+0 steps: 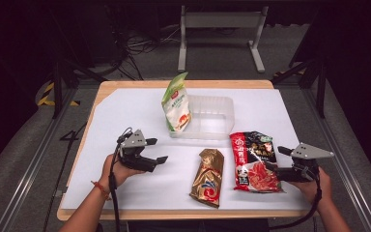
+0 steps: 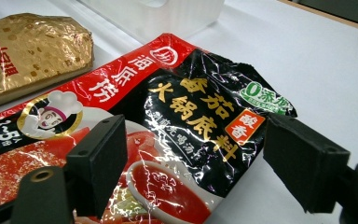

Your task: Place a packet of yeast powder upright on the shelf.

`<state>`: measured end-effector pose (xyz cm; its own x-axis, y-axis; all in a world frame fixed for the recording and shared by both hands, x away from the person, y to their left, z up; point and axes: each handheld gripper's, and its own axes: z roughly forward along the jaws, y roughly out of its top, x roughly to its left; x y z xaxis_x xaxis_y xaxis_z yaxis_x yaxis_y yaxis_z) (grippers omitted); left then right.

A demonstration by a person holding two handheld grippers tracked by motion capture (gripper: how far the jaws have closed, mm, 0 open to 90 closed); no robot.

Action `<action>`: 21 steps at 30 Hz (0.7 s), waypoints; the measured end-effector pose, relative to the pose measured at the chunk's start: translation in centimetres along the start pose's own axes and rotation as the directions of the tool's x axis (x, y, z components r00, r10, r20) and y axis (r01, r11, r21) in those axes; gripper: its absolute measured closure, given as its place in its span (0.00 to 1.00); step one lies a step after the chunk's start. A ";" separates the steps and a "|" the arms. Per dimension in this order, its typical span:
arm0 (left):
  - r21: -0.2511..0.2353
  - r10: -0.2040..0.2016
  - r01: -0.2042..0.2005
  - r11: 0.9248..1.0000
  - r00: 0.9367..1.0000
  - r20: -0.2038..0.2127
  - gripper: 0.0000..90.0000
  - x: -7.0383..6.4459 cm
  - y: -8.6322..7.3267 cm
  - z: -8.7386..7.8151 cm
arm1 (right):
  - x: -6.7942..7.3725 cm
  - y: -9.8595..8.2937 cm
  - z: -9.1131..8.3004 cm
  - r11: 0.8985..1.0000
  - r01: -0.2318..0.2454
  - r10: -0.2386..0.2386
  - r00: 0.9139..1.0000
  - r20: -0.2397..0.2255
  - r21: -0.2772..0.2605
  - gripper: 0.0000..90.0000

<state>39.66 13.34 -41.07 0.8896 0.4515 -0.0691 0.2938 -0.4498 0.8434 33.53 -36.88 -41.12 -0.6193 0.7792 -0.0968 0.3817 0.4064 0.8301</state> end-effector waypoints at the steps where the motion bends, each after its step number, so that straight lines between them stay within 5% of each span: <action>1: -0.001 -0.004 0.004 1.000 1.000 0.018 0.25 -0.1 0.3 0.4 | 0.1 0.0 -0.1 1.000 0.001 -0.001 1.000 0.002 0.000 0.24; 8: 0.019 -0.043 0.041 0.999 0.990 0.131 0.24 -0.2 2.2 3.7 | 0.4 -0.4 -0.5 1.000 0.008 -0.009 1.000 0.008 0.010 0.24; 10: 0.036 -0.062 0.057 0.998 0.983 0.172 0.23 -0.2 2.8 5.2 | 0.4 -0.7 -0.8 1.000 0.003 -0.003 1.000 0.015 0.011 0.24; 21: 0.129 -0.117 0.085 0.988 0.956 0.267 0.21 -0.4 4.0 10.6 | 0.7 -1.3 -1.2 1.000 -0.001 0.000 1.000 0.022 0.027 0.24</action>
<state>44.22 3.21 -43.31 0.9098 0.2787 -0.3075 0.4112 -0.5055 0.7585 31.76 -37.50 -41.61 -0.6037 0.7897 -0.1090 0.4005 0.4187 0.8150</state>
